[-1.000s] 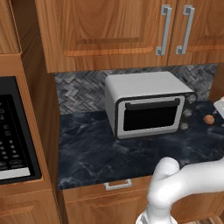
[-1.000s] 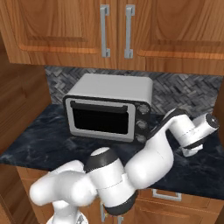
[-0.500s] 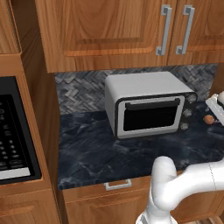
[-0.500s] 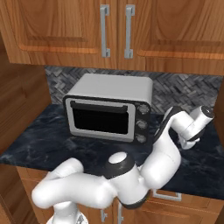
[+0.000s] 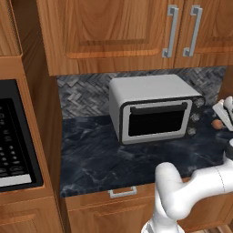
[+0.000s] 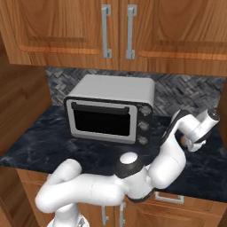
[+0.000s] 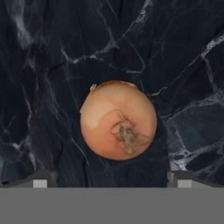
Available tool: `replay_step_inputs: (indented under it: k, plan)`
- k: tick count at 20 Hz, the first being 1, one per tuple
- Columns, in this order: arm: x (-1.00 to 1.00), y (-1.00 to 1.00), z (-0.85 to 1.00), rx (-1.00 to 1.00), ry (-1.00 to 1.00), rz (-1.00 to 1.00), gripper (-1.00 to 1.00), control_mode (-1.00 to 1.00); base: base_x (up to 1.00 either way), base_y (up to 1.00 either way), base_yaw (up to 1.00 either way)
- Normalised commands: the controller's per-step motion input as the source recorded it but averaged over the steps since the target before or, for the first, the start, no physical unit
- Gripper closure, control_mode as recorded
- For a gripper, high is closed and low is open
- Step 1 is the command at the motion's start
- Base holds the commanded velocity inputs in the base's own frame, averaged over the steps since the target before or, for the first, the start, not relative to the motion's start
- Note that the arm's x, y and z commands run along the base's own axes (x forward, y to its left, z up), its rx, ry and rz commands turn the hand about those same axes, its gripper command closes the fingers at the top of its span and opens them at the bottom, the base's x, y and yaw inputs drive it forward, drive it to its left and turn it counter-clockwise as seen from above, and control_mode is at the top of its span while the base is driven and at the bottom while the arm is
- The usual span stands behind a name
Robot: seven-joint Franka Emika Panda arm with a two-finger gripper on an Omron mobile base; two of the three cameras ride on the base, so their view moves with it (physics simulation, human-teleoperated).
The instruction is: Place the onion in the correct fridge rack based on whether it is a fruit or vegetable. Finally, close the fridge door.
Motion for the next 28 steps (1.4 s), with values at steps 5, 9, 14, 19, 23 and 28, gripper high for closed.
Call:
replay_step_inputs:
  k: [5,9,14,19,23,28]
  plan:
    - [0.02,-0.01,-0.25,0.00,0.02,0.00,-1.00,-1.00,0.00,0.00,0.00]
    - [0.30,0.00,-0.14,0.00,0.02,-0.01,-1.00,-1.00,0.00,0.00,0.00]
    - [0.36,-0.06,-0.18,0.00,0.00,0.00,-1.00,-1.00,0.00,0.00,0.00]
    - [0.07,-0.12,-0.28,0.00,0.01,0.00,-1.00,-1.00,0.00,0.00,0.00]
    - [0.00,-0.01,-0.42,0.00,0.05,-0.01,1.00,-1.00,0.00,0.00,0.00]
    - [-0.19,0.15,-0.13,0.00,0.00,0.00,1.00,-1.00,0.00,0.00,0.00]
